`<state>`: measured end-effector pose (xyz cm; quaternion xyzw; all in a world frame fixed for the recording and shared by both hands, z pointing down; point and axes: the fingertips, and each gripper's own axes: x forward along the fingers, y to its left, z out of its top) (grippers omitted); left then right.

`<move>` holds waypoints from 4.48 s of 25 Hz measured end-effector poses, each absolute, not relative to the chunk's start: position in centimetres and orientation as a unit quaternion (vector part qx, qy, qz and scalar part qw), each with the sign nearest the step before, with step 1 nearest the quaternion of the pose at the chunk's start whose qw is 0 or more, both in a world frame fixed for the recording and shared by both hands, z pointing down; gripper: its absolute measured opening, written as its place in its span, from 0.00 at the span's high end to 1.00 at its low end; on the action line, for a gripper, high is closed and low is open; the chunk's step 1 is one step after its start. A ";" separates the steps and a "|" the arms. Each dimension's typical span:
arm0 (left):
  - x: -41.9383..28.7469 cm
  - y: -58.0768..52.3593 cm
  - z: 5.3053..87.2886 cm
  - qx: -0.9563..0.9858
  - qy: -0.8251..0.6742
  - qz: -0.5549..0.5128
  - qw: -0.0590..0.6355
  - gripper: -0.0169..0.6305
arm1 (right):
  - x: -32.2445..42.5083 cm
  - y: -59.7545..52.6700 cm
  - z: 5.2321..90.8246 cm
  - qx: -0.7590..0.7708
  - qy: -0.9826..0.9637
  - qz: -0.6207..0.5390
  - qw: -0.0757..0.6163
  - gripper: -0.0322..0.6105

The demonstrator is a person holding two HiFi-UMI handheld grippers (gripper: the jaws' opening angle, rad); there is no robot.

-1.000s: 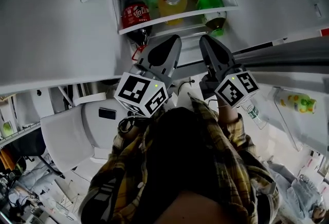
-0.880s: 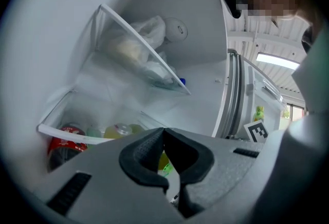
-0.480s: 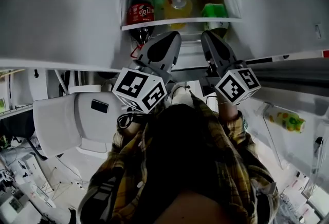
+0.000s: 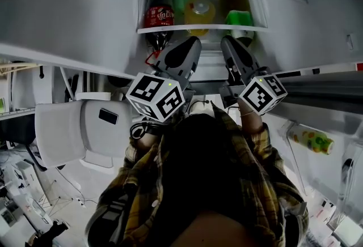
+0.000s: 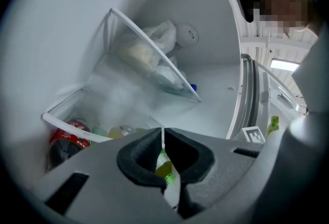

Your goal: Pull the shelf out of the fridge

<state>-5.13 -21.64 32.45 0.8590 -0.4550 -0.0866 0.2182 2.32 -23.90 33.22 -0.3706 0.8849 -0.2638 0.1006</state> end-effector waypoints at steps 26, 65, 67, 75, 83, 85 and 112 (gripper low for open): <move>-7.3 -23.2 37.3 0.819 -0.441 -0.121 0.347 0.75 | 1.6 -26.1 37.9 -0.355 0.819 -0.420 0.166 0.74; -8.6 -32.6 38.9 0.712 -0.483 -0.236 0.452 0.78 | 0.9 -34.6 38.4 -0.366 0.782 -0.458 0.209 0.74; -8.9 -33.0 39.0 0.699 -0.489 -0.246 0.460 0.83 | 0.9 -34.9 38.4 -0.371 0.775 -0.462 0.218 0.74; -9.5 -33.7 39.1 0.669 -0.495 -0.298 0.467 0.88 | 1.5 -35.2 38.9 -0.392 0.751 -0.473 0.242 0.83; -9.4 -33.7 39.1 0.663 -0.482 -0.321 0.474 0.90 | 1.7 -35.1 38.8 -0.401 0.749 -0.464 0.249 0.84; -9.4 -33.6 39.1 0.661 -0.477 -0.325 0.479 0.90 | 1.8 -35.1 38.9 -0.401 0.749 -0.465 0.250 0.84; -8.2 -28.0 39.6 0.662 -0.439 -0.343 0.502 0.91 | 2.9 -29.3 39.3 -0.371 0.748 -0.482 0.267 0.85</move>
